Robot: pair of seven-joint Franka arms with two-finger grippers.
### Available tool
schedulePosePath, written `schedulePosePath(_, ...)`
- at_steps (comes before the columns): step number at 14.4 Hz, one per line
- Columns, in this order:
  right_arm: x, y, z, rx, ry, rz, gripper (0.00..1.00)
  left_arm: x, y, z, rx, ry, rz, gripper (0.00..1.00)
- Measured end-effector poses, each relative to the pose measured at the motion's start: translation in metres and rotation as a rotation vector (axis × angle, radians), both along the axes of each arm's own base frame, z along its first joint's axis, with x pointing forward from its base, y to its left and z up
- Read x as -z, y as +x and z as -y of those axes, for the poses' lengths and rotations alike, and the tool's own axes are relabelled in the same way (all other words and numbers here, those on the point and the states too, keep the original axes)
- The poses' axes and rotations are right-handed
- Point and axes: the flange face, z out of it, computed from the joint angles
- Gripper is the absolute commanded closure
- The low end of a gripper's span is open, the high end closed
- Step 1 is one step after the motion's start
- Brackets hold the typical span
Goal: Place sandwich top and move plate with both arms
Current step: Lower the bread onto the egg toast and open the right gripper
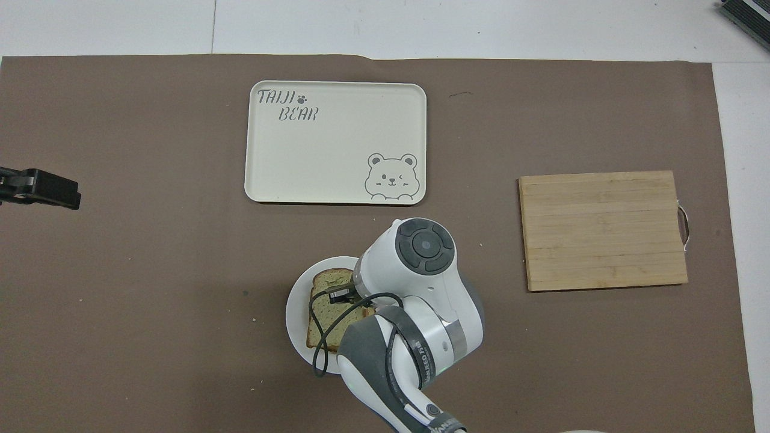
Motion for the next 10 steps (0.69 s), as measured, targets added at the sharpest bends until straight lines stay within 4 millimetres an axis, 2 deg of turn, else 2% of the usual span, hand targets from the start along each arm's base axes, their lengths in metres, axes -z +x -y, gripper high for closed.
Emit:
schedulePosePath(3,0.0029,-0.0068,-0.0053,-0.013,-0.003,-0.003,1.00,0.0000,0.0000,0.0000,0.000,0.000,0.000,0.00)
schedulePosePath(10,0.0079,-0.0020,0.0006,0.004,-0.005,0.004,1.00,0.0000,0.0000,0.0000,0.000,0.000,0.000,0.00)
